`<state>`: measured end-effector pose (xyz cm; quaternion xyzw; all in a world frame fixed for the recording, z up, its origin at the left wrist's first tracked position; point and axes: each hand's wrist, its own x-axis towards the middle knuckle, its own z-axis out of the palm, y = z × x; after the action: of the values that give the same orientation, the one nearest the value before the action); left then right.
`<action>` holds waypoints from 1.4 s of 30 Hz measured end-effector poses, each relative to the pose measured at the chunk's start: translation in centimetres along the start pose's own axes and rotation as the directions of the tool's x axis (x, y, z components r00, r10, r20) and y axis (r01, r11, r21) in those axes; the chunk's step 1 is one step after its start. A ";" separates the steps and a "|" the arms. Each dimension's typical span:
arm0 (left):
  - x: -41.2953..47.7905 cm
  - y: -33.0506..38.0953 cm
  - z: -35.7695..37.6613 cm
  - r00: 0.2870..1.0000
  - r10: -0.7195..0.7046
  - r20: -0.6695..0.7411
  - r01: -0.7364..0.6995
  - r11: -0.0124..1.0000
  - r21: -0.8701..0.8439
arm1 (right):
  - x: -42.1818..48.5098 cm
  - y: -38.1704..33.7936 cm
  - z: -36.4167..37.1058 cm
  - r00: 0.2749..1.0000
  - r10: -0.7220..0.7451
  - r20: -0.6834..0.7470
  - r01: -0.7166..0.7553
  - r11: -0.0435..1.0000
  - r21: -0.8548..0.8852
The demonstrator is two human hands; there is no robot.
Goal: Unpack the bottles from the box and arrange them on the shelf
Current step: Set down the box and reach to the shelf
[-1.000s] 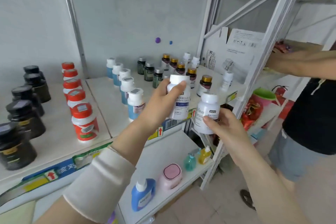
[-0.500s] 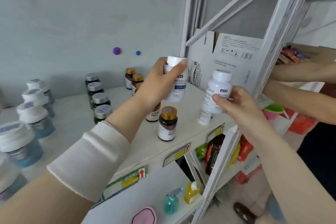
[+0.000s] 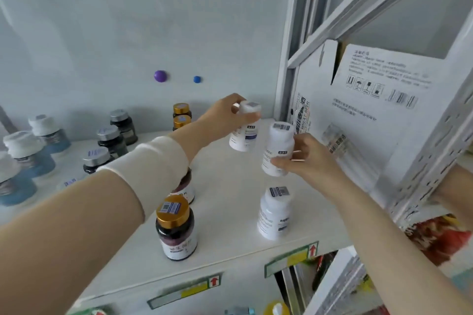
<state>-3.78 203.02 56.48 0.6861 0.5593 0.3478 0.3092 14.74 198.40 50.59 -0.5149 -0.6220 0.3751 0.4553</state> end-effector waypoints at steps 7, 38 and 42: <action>2.8 -2.3 1.3 0.991 -0.014 0.135 -0.017 0.975 0.223 | 1.7 3.5 1.5 0.994 0.084 0.072 -0.083 0.996 -0.013; 4.9 -3.2 2.6 0.967 -0.056 0.247 -0.036 0.935 0.353 | 3.1 6.1 1.2 0.957 -0.008 0.289 -0.004 0.999 0.041; 4.8 -3.1 2.7 0.968 -0.049 0.244 -0.040 0.937 0.347 | 3.1 6.0 1.1 0.956 -0.012 0.294 0.005 1.000 0.026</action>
<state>-2.67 208.21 53.05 0.7668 0.5705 0.1532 0.2510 15.34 202.58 45.23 -0.4449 -0.6802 0.4535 0.3657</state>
